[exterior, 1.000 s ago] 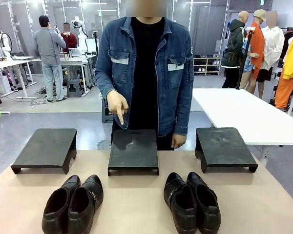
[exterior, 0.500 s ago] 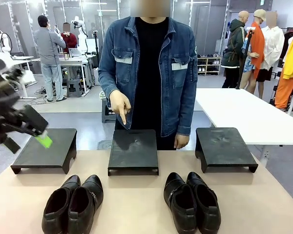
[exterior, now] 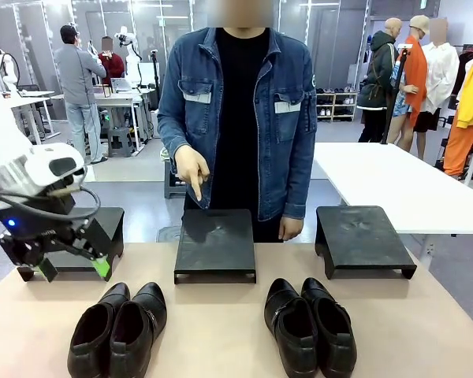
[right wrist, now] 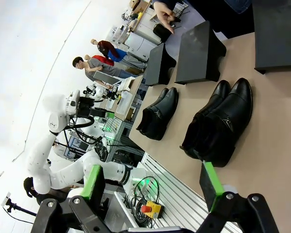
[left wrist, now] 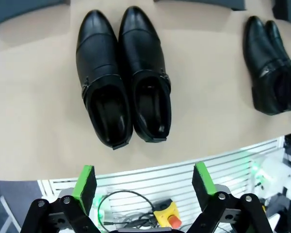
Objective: Place the shoes on the stand as instructed by the person.
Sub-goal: Pick up one pair of Shoes and place it on the Shoes Stand indicated by the person.
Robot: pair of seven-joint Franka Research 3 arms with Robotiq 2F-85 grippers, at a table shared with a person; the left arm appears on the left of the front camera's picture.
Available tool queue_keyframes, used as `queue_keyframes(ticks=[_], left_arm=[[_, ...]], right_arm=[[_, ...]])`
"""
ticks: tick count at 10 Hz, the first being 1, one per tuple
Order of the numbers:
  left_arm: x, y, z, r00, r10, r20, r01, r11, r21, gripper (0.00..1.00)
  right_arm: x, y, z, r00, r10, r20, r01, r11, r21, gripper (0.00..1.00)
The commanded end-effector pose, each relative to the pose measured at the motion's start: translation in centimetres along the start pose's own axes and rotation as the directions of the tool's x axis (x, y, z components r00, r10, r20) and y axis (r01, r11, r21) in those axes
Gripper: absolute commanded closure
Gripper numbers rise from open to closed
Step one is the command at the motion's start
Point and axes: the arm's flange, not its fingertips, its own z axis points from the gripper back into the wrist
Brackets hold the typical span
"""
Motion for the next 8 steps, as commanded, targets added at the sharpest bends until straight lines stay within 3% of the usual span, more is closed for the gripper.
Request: queue_keyframes(ticks=[1, 8], left_arm=[[0.2, -0.4, -2.5, 0.996, 0.09, 0.022, -0.09, 0.996, -0.008, 0.0], [0.8, -0.3, -11.2, 0.984, 0.174, 0.022, -0.176, 0.979, 0.104, 0.0]], right_arm=[[0.1, 0.1, 0.1, 1.0, 0.02, 0.005, -0.02, 1.0, 0.008, 0.0], [0.1, 0.1, 0.1, 1.0, 0.02, 0.005, -0.02, 1.0, 0.008, 0.0]])
